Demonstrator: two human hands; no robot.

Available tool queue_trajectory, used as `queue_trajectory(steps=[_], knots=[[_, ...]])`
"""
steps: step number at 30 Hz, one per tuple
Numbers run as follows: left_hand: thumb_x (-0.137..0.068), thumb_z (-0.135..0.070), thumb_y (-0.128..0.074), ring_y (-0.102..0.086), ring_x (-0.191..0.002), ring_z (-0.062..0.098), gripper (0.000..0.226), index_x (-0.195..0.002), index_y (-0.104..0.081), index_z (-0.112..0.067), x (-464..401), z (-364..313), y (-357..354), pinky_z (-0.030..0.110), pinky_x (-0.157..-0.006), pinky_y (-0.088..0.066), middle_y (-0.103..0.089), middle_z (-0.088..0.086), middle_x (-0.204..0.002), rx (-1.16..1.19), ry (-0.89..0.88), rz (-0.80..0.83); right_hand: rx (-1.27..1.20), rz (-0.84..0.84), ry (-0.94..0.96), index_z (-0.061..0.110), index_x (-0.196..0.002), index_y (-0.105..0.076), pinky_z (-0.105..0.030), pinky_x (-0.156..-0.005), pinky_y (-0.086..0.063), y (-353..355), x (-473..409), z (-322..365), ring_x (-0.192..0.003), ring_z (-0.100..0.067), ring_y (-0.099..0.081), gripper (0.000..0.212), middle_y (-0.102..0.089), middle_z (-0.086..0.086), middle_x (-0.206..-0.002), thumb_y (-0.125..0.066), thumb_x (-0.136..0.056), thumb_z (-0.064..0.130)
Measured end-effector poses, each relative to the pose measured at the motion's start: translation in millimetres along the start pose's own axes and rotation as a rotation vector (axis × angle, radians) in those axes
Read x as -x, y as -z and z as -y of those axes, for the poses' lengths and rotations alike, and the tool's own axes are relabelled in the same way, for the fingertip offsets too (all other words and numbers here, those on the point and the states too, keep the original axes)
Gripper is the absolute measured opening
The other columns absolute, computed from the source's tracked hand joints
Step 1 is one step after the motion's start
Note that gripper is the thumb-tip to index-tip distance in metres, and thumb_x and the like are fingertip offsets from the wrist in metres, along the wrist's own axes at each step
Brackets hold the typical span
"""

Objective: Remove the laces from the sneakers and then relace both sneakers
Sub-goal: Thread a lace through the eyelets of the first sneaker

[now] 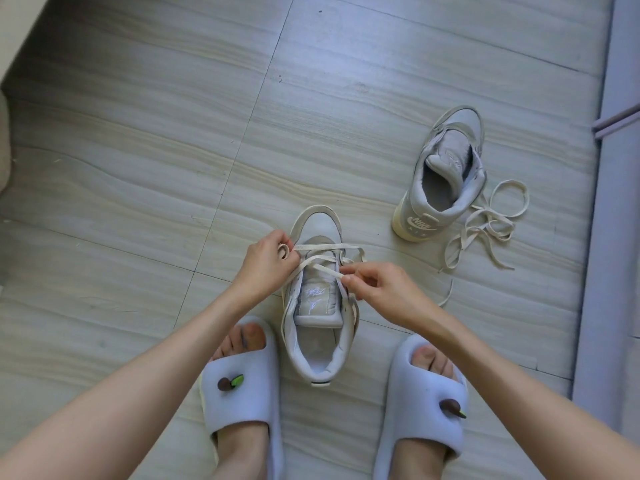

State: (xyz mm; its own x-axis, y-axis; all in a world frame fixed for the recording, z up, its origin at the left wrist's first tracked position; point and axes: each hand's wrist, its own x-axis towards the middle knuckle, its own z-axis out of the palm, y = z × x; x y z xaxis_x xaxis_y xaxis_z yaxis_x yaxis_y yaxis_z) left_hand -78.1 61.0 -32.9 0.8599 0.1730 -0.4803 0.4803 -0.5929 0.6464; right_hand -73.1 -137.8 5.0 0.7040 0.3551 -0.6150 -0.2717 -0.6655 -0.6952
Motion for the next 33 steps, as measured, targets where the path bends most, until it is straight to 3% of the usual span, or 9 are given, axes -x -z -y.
queue_trajectory(steps=[5,7,10,14,18,24,28,31,33], knots=[[-0.084,-0.011,-0.051,-0.049,-0.069,0.022,0.008,-0.088,-0.048,-0.016,7,7,-12,0.027,-0.056,-0.024,-0.057,0.002,-0.071,-0.007,-0.075,-0.039,-0.313,0.165,-0.089,0.018,-0.058,-0.051,-0.031,-0.077,-0.040,13,3,3,-0.104,-0.029,-0.063,0.036,-0.063,-0.022,-0.092,-0.055,-0.094,0.017],[-0.084,-0.012,-0.052,-0.051,-0.070,0.022,0.010,-0.091,-0.052,-0.019,7,9,-9,0.026,-0.056,-0.029,-0.059,0.006,-0.073,0.012,-0.103,-0.003,-0.636,0.251,-0.143,0.014,-0.055,-0.044,-0.026,-0.076,-0.037,18,8,4,-0.110,-0.025,-0.060,0.035,-0.053,-0.021,-0.097,-0.056,-0.087,0.012],[-0.086,-0.023,-0.058,-0.051,-0.073,0.016,0.007,-0.092,-0.055,-0.025,9,10,-5,0.026,-0.063,-0.034,-0.058,0.001,-0.077,-0.004,-0.164,0.088,-0.904,0.301,-0.158,0.012,-0.050,-0.044,-0.032,-0.081,-0.036,21,13,4,-0.105,-0.027,-0.057,0.030,-0.064,-0.017,-0.110,-0.055,-0.077,0.007],[-0.083,-0.029,-0.065,-0.048,-0.066,0.005,0.016,-0.092,-0.052,-0.029,10,10,-6,0.014,-0.059,-0.034,-0.052,-0.009,-0.070,-0.042,-0.162,0.163,-0.842,0.264,-0.145,0.017,-0.042,-0.054,-0.035,-0.098,-0.044,22,16,0,-0.113,-0.029,-0.058,0.054,-0.061,-0.017,-0.122,-0.043,-0.090,-0.007],[-0.085,-0.023,-0.062,-0.047,-0.062,0.005,0.015,-0.095,-0.052,-0.026,8,9,-8,0.007,-0.056,-0.034,-0.051,-0.005,-0.066,-0.027,-0.121,0.140,-0.907,0.226,-0.108,0.008,-0.056,-0.041,-0.041,-0.099,-0.047,34,22,-6,-0.112,-0.033,-0.061,0.030,-0.061,-0.024,-0.121,-0.050,-0.082,-0.003],[-0.085,-0.015,-0.058,-0.046,-0.059,0.004,0.013,-0.097,-0.054,-0.020,11,8,-12,0.008,-0.056,-0.034,-0.052,-0.006,-0.062,-0.010,-0.116,0.067,-1.049,0.164,-0.082,0.014,-0.049,-0.046,-0.032,-0.076,-0.058,69,41,-27,-0.103,-0.038,-0.065,0.032,-0.065,-0.028,-0.108,-0.048,-0.079,0.003],[-0.087,-0.018,-0.060,-0.047,-0.064,0.004,0.016,-0.101,-0.053,-0.019,11,8,-8,0.012,-0.056,-0.033,-0.053,-0.008,-0.068,-0.020,-0.110,0.085,-0.787,0.054,-0.181,0.011,-0.062,-0.053,-0.022,-0.049,-0.049,76,51,-41,-0.066,-0.023,-0.070,0.021,-0.071,-0.020,-0.090,-0.057,-0.079,0.023],[-0.091,-0.022,-0.057,-0.048,-0.069,0.004,0.017,-0.107,-0.052,-0.020,12,5,3,0.011,-0.056,-0.032,-0.052,-0.010,-0.075,-0.017,-0.091,0.124,-0.603,0.076,-0.219,0.011,-0.066,-0.049,-0.021,-0.043,-0.041,75,52,-38,-0.047,-0.016,-0.056,0.030,-0.069,-0.012,-0.069,-0.058,-0.079,0.036],[-0.095,-0.015,-0.045,-0.051,-0.073,0.010,0.020,-0.115,-0.051,-0.016,13,-6,14,0.015,-0.058,-0.033,-0.054,-0.006,-0.078,0.000,-0.084,0.137,-0.441,0.072,-0.220,0.010,-0.067,-0.058,-0.019,-0.042,-0.038,81,52,-25,-0.043,-0.012,-0.049,0.033,-0.061,-0.007,-0.057,-0.058,-0.081,0.040]])
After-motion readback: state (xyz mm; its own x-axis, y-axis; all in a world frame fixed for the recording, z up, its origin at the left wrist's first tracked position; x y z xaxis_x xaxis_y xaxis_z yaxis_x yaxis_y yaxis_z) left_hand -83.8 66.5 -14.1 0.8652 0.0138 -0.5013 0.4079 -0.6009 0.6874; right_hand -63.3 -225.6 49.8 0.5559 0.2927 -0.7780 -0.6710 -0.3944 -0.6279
